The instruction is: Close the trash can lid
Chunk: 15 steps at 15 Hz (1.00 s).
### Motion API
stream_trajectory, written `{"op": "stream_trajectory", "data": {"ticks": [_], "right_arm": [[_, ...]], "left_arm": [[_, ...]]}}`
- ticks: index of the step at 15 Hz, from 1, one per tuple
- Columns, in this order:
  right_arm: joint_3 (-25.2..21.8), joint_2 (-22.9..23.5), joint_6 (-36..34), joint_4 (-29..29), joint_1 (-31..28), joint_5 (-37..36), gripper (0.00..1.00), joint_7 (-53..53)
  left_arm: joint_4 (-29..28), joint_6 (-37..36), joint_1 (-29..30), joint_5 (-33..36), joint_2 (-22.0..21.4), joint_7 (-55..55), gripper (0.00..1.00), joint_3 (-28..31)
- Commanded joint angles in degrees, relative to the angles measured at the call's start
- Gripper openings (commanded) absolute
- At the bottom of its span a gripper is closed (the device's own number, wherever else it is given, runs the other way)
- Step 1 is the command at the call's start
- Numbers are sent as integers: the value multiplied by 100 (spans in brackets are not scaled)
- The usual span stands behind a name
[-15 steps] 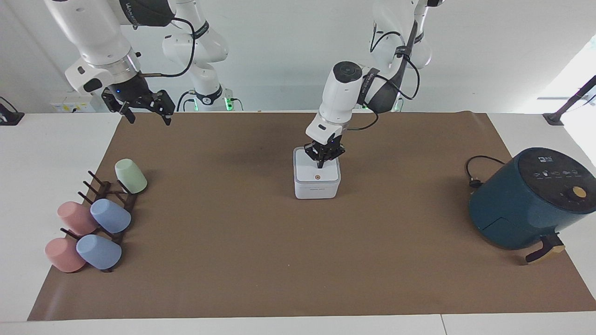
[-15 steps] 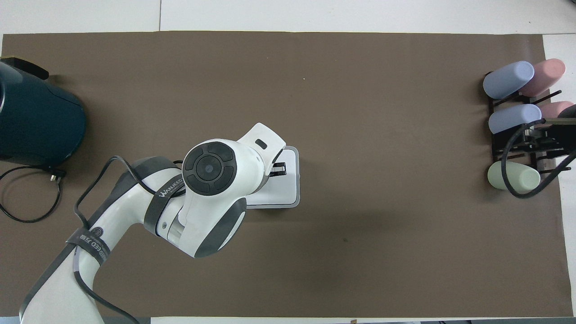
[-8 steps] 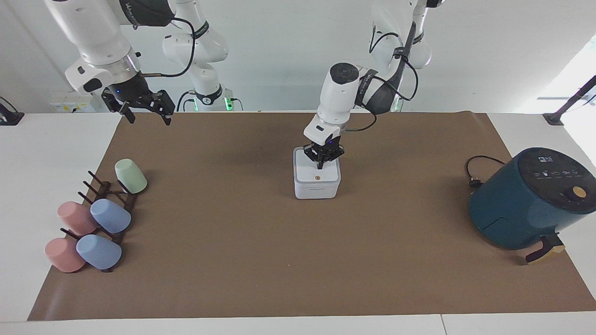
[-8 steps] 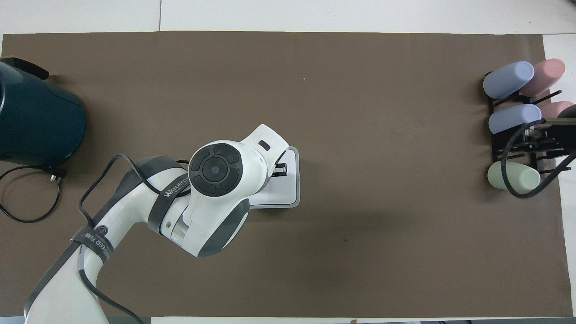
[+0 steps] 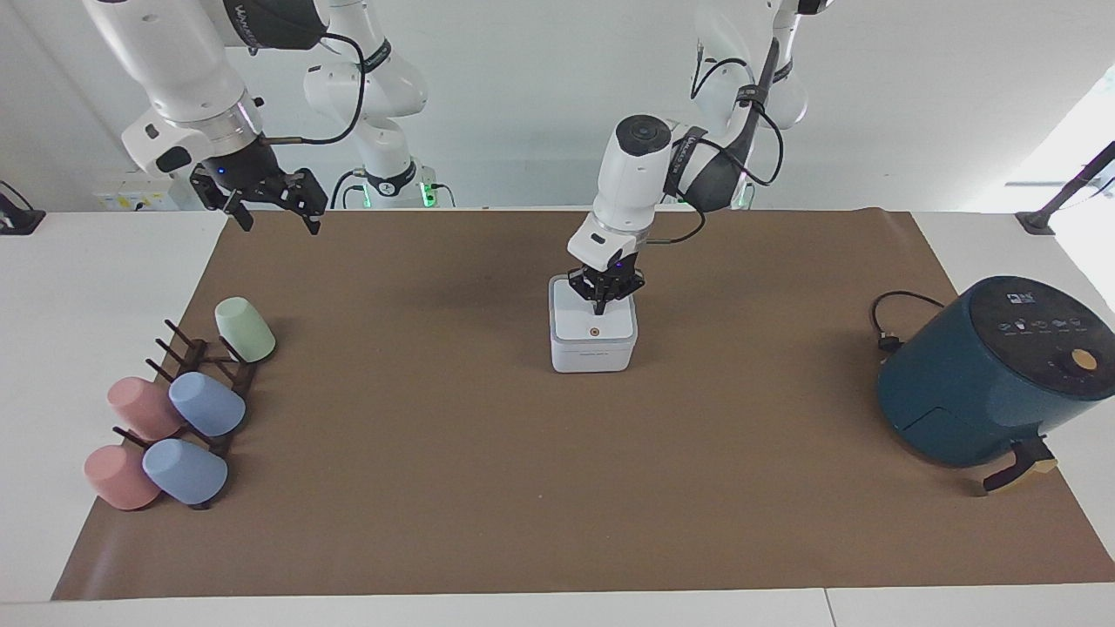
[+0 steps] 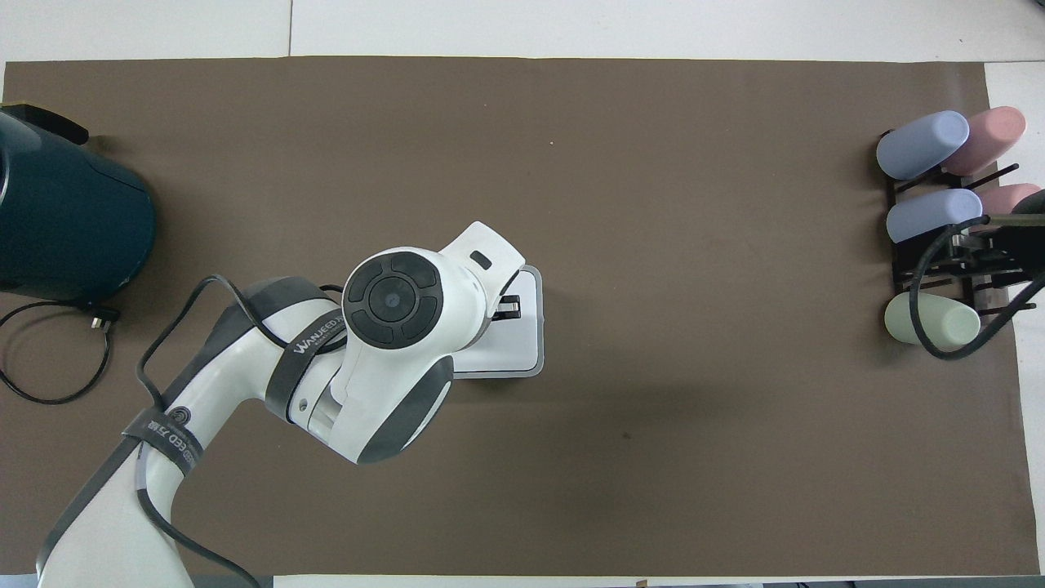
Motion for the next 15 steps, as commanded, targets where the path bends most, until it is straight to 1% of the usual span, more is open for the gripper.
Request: {"op": "stream_trajectory", "data": {"ticks": [1,3,4,5,6,8,10,12,13,14,15], "right_arm": [[17,-12,14,-15,-40,-8,100,-161],[8,-38,-152,-58,-58,-8,100,-161],[8,-47,-232,-67,-119,-8,100,-179],[8,-47,-232,-68,-154,-8,100,-179],[8,-47,-232,-76,-163,-8,100,-179],[8,-56,-232,-76,-155,-8,100,-179],[8,-47,-232,-68,-155,-8,100,-179],[8,-56,-232,-76,-163,-8,100,-179],[8,-56,-232,-76,-163,-8,100,-179],[8,-56,-232,-76,-155,-8,100,-179],[8,-56,-232,-76,-155,-8,100,-179]], "left_arm": [[712,-856,205,135,121,133,0,17],[915,-1165,232,126,51,177,0,43],[933,-1262,336,126,-63,195,0,61],[934,-1358,581,117,-221,264,0,52],[934,-1568,845,82,-448,587,0,61],[942,-2174,1556,-14,-844,1552,0,61],[942,-2684,2224,-50,-1143,2563,0,70],[968,-3071,2822,-50,-1337,3416,0,79],[1082,-3273,3025,-50,-1373,3681,0,79],[1187,-3467,3166,-41,-1382,3858,14,79],[1275,-3599,3281,-32,-1382,3947,99,79]]}}
